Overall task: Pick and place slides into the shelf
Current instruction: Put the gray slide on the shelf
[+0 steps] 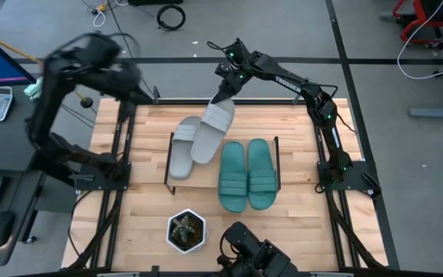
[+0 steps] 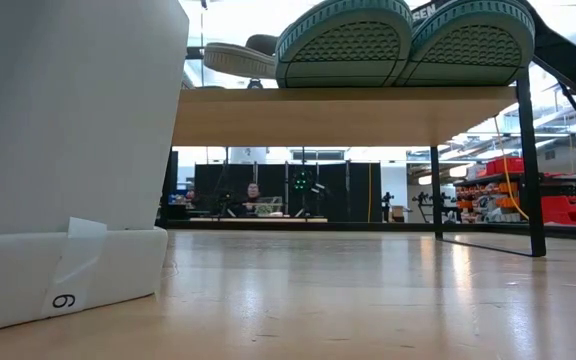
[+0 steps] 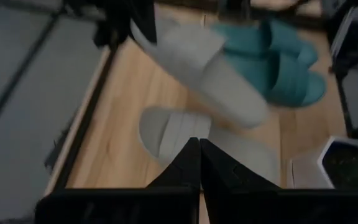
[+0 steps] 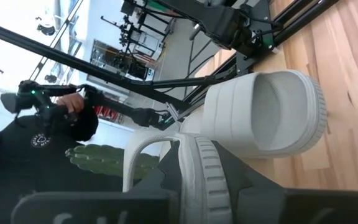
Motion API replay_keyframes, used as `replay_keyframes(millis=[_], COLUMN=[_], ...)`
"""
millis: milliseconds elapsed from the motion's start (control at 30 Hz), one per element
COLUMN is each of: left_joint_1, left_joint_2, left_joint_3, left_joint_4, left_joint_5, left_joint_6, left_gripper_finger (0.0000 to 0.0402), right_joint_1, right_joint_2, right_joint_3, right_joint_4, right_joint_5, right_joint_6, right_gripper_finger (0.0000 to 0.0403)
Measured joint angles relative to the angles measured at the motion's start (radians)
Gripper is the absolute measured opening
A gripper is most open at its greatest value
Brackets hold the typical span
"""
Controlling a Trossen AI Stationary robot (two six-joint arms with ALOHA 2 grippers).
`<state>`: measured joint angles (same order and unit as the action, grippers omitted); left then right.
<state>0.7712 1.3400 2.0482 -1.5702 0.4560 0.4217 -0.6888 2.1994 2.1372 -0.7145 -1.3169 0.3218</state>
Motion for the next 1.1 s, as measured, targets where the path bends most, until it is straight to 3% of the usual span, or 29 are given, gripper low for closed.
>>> replay_keyframes(millis=[100, 233, 500, 867, 1100], left_joint_1=[-0.064, -0.102, -0.102, -0.1, -0.1], left_joint_2=[0.027, 0.023, 0.024, 0.026, 0.026], left_joint_3=[-0.034, -0.04, -0.043, -0.044, -0.044], left_joint_4=[0.001, -0.002, -0.001, -0.001, -0.001], left_joint_5=[-0.074, -0.093, -0.098, -0.103, -0.105], left_joint_6=[-0.004, -0.015, -0.022, -0.019, -0.018], left_gripper_finger=[0.0008, 0.0004, 0.0011, 0.002, 0.0005], right_joint_1=[0.0, 0.0, -0.01, 0.006, 0.009], right_joint_2=[0.0, 0.0, -0.001, -0.002, -0.002], right_joint_3=[0.0, 0.0, -0.005, -0.117, -0.158], right_joint_4=[0.005, 0.006, 0.005, 0.002, 0.006], right_joint_5=[0.0, 0.003, 0.005, 0.008, 0.032], right_joint_6=[-0.001, -0.02, -0.038, -0.062, -0.071], right_gripper_finger=[0.0049, 0.0049, 0.0048, 0.0048, 0.0048])
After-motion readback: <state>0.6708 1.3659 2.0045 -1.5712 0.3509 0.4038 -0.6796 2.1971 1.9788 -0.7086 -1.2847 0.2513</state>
